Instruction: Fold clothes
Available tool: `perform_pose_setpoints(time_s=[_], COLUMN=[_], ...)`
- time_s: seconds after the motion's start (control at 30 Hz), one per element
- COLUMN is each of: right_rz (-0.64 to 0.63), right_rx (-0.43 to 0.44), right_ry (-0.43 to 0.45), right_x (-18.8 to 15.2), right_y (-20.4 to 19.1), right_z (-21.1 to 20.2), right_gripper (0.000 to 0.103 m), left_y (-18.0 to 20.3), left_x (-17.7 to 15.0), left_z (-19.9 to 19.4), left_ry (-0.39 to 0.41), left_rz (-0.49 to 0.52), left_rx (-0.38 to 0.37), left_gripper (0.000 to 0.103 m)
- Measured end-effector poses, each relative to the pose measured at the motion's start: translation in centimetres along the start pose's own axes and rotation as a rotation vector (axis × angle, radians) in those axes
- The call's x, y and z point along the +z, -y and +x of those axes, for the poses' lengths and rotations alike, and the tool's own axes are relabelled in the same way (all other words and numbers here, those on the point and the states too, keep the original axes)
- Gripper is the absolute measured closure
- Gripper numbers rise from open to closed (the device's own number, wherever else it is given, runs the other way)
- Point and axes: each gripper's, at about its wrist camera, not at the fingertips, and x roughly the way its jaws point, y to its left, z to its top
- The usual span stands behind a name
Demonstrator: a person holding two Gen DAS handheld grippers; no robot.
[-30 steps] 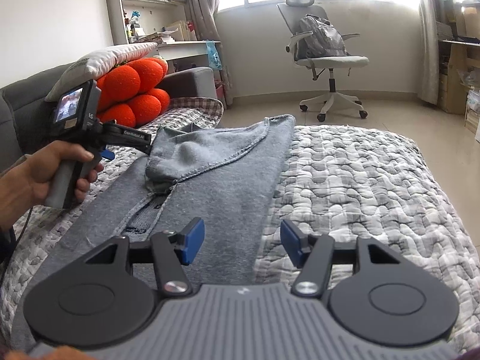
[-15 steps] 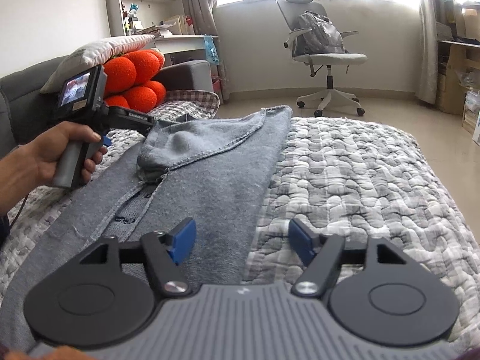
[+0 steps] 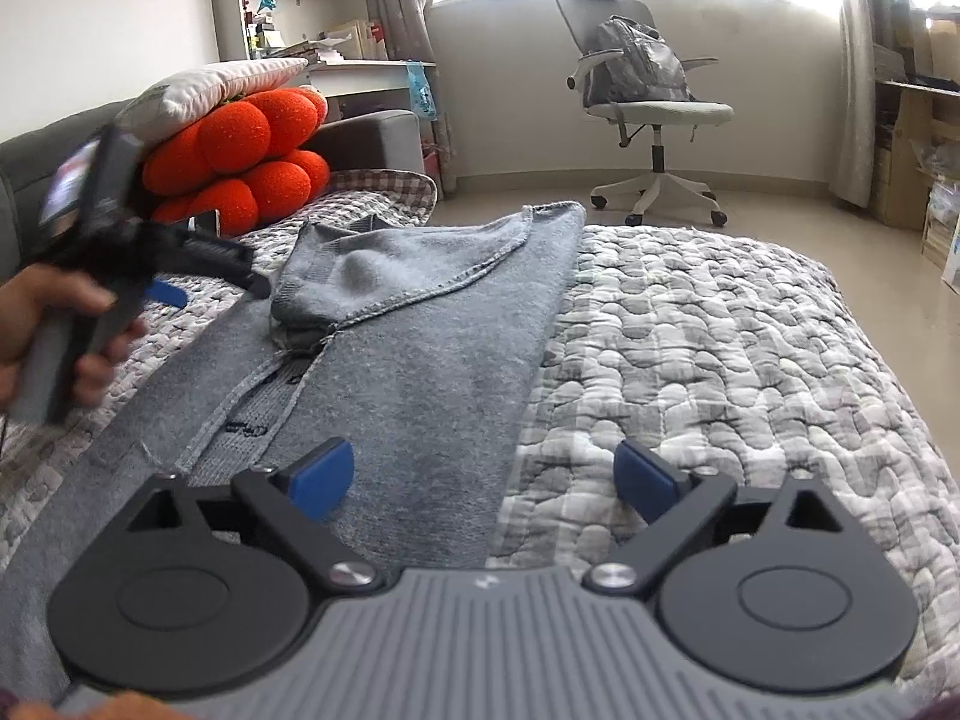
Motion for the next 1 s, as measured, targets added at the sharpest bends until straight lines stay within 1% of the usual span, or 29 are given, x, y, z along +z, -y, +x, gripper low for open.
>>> perform_pose_setpoints(time_s=[0.1,0.37,0.5,0.63,0.8,0.9,1.0], right_rz=[0.012,0.031,0.031,0.021,0.010,-0.013,-0.032], right_rx=[0.009,0.018,0.012,-0.006,-0.052,-0.125,-0.193], right_ry=[0.002,0.007,0.005,0.003,-0.005,-0.009,-0.009], right_x=[0.0,0.0,-0.1,-0.1,0.0,-0.1,-0.2], right_y=[0.2,0.7,0.7,0.4,-0.2,-0.9,-1.6], right_z=[0.0,-0.5,-0.6,-0.5,-0.1,0.3,0.5], right_gripper=[0.007,0.005,0.005,0.005,0.003,0.000,0.000], left_y=[0.2,0.6,-0.1,-0.3,-0.3,-0.2,-0.1], left_x=[-1.9,-7.1,-9.0,-11.0,-11.6,-12.0,-12.2], left_z=[-1.7,-6.4,-8.0,-9.2,-9.4,-9.5,-9.7], left_ry=[-0.003,0.040,0.061,0.122,0.161,0.177,0.189], left_rz=[0.005,0.050,0.040,0.047,0.032,0.031,0.030], left_rx=[-0.027,-0.028,-0.041,-0.046,-0.050,-0.042,-0.038], left_gripper=[0.001,0.000,0.000,0.000,0.000,0.000,0.000])
